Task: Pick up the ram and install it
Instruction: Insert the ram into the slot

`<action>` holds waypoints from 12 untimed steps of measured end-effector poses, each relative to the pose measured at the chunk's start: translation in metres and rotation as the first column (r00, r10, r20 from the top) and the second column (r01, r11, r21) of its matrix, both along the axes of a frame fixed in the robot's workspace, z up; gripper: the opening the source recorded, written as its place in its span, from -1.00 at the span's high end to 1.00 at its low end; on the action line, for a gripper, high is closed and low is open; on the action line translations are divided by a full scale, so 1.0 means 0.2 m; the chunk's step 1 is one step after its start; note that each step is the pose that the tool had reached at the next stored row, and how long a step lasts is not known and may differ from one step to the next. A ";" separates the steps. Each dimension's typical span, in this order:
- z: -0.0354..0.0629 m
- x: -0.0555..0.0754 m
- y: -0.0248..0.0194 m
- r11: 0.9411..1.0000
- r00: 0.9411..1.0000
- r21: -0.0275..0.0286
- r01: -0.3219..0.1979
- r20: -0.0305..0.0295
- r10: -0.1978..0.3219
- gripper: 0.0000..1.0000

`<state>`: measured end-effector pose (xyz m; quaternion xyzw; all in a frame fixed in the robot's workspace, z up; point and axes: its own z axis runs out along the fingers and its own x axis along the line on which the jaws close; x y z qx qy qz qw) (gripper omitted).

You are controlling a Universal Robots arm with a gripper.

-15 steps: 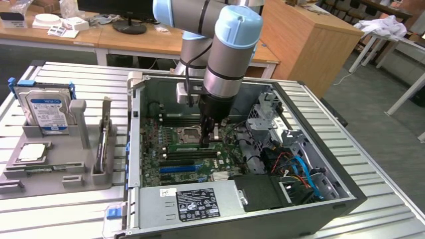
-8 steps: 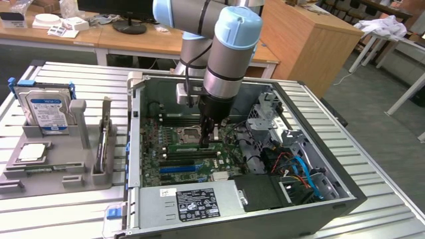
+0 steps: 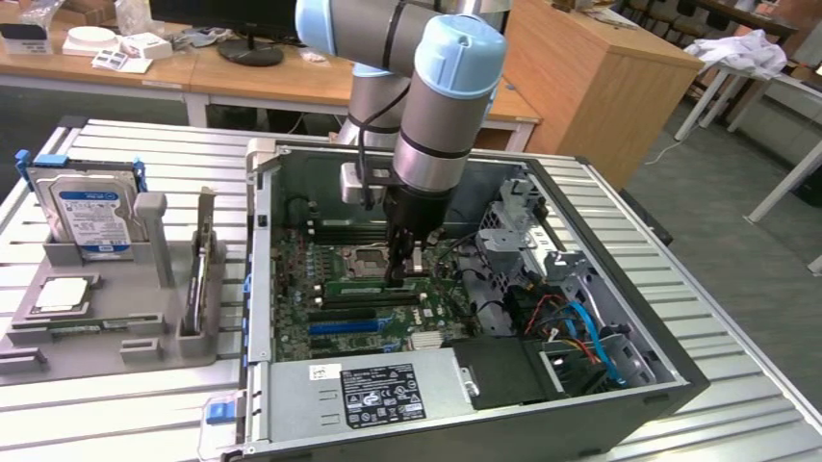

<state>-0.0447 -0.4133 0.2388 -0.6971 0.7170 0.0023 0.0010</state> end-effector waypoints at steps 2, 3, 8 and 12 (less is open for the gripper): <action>-0.001 0.00 0.000 1.000 1.000 0.000 0.000 0.000 0.000 0.76; -0.004 0.00 0.000 1.000 1.000 0.000 -0.001 0.000 0.001 0.76; -0.010 0.00 0.000 1.000 1.000 0.000 -0.003 0.000 0.003 0.76; -0.011 0.00 0.000 1.000 1.000 0.000 -0.004 0.000 0.004 0.76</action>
